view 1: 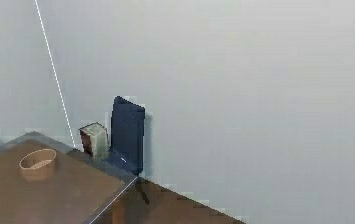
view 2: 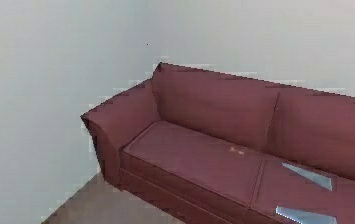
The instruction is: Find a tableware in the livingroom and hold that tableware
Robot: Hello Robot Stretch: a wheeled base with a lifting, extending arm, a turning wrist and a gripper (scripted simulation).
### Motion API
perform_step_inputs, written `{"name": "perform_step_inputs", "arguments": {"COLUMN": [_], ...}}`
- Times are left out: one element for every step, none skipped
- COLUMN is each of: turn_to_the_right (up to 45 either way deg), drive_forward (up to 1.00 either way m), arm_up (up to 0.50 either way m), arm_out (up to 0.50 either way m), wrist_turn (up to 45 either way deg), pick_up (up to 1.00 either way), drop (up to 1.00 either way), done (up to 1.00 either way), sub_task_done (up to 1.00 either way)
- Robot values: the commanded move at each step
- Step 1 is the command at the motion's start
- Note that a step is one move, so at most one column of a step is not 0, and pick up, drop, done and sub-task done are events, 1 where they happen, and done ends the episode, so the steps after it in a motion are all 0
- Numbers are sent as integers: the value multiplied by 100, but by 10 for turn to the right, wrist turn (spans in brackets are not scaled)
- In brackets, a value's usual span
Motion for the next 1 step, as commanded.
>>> {"name": "perform_step_inputs", "arguments": {"turn_to_the_right": [0], "drive_forward": [85], "arm_up": [0], "arm_out": [0], "wrist_turn": [0], "pick_up": [0], "drop": [0], "done": [0], "sub_task_done": [0]}}
